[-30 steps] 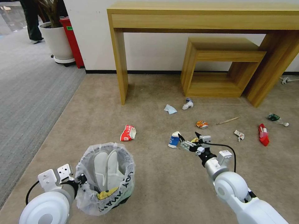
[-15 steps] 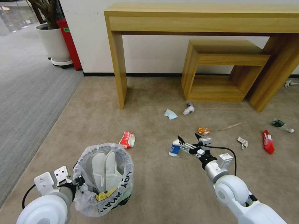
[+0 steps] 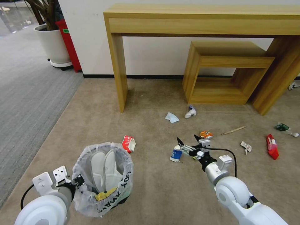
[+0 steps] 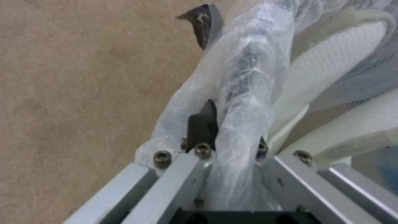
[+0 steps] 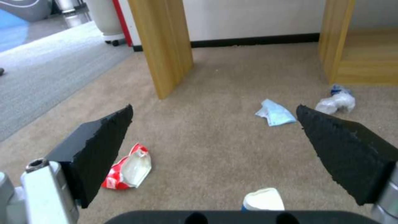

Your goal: Pick up the trash bin and place the garbage on the floor into it.

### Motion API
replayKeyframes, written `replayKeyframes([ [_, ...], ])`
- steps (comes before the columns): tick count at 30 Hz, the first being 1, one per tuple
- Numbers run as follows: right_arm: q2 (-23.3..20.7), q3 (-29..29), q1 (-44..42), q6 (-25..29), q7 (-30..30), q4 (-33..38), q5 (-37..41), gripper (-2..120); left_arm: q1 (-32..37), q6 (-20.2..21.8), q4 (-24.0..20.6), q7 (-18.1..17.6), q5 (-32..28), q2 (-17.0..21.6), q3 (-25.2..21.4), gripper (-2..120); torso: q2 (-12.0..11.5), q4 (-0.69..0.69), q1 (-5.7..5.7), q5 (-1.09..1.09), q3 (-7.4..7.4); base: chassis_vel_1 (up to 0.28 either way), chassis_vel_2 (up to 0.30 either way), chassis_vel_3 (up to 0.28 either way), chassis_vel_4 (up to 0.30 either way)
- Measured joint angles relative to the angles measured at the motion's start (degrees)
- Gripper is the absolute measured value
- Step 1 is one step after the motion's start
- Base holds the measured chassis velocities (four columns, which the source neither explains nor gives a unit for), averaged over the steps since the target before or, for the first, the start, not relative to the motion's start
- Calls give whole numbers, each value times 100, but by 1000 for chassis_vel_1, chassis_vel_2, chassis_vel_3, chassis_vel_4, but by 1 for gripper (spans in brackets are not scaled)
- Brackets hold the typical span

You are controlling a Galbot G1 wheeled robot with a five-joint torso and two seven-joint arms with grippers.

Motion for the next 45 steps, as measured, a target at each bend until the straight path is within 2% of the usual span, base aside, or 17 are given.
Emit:
replayKeyframes([
  [4, -57, 6, -3, 170, -7, -38, -4, 100, 111, 24, 18, -161, 2, 93, -144, 1, 0, 1, 0, -1, 0, 0, 0, 0, 0],
  [7, -142, 38, 47, 392, -114, -118, 133, 100, 242, 52, 59, -329, -135, 263, -461, 1, 0, 1, 0, 0, 0, 0, 0, 0, 0],
  [13, -101, -92, 172, 436, -188, -183, 157, 100, 470, 73, 26, -417, -359, 387, -976, 1, 0, 1, 0, 1, 0, 0, 0, 0, 0],
  [17, -26, -224, 291, 357, -200, -207, 134, 100, 613, 118, 47, -383, -304, 367, -1144, 1, 0, 1, 0, 0, 0, 0, 0, 0, 0],
  [23, 30, -296, 339, 326, -208, -217, 100, 100, 710, 196, 189, -243, -85, 368, -1173, 1, 0, 4, 0, -1, 0, 0, 0, 0, 0],
  [26, 80, -456, 456, 263, -201, -216, 70, 100, 676, 213, 328, -163, 1, 466, -1167, 1, 0, 0, 0, -1, 0, 0, 0, 0, 0],
  [32, 91, -721, 731, 252, -274, -329, 141, 100, 646, 192, 406, -163, -66, 533, -1250, 1, 0, 1, 0, 0, 0, 0, 0, 0, 0],
  [45, 270, -1502, 1306, 475, -396, -700, 187, 100, 598, 115, 628, -162, -83, 432, -1308, 1, 0, 1, 0, 0, 0, -37, 30, 31, -42],
])
